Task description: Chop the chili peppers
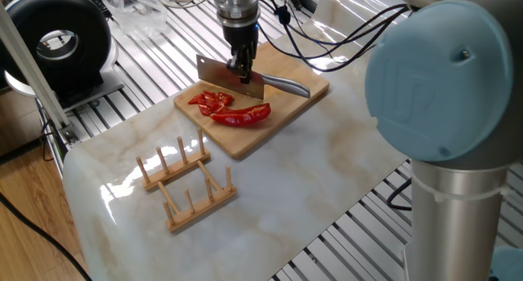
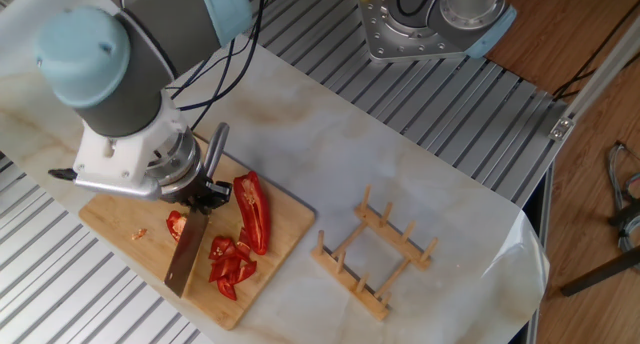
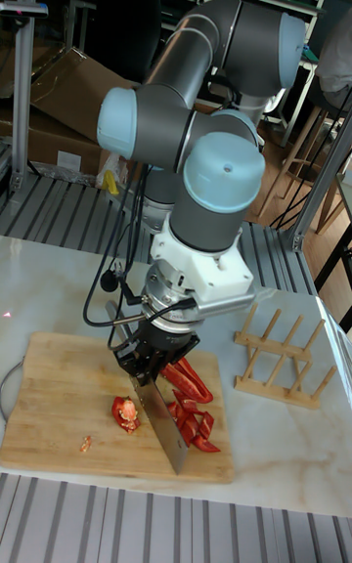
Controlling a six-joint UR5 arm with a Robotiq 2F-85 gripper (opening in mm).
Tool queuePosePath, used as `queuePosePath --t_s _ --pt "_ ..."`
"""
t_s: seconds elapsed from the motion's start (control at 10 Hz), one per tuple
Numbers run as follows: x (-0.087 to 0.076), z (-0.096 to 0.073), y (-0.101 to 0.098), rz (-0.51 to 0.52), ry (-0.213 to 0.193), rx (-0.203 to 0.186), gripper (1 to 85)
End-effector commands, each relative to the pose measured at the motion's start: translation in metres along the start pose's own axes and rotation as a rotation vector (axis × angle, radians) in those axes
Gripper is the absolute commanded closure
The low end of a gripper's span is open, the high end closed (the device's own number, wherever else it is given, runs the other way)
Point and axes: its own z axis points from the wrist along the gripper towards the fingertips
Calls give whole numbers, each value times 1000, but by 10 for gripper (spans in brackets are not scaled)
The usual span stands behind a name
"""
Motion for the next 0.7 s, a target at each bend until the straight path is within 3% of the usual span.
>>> queuePosePath --t_s 0.0,0.6 --pt "1 -2 4 -6 -48 -20 653" --pt "-1 4 6 -16 -81 -29 653"
